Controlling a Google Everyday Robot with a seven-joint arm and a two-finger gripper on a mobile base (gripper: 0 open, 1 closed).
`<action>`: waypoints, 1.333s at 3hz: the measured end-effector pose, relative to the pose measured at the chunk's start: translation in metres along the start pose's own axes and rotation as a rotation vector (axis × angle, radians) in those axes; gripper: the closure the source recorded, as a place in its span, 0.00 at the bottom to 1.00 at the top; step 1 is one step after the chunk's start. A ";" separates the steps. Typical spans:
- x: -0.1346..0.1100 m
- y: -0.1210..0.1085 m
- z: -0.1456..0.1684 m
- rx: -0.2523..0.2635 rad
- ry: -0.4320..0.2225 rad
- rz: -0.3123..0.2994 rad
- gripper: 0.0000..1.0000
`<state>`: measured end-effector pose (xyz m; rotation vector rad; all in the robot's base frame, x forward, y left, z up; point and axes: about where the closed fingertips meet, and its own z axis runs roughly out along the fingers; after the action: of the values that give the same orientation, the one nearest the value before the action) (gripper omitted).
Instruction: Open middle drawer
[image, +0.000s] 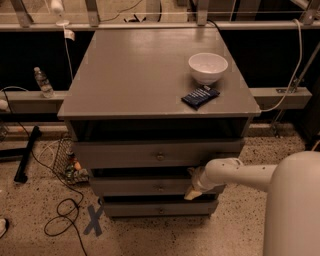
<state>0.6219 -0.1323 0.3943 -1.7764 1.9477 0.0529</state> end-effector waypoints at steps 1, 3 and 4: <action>-0.001 0.003 0.000 -0.010 -0.001 -0.011 0.57; 0.001 0.025 -0.017 -0.038 -0.008 -0.029 1.00; 0.014 0.057 -0.027 -0.070 -0.044 0.012 1.00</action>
Offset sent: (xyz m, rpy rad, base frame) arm -0.0135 -0.0027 0.0094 -0.0203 0.0007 0.0359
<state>0.5585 -0.1468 0.3953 -1.7931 1.9468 0.1655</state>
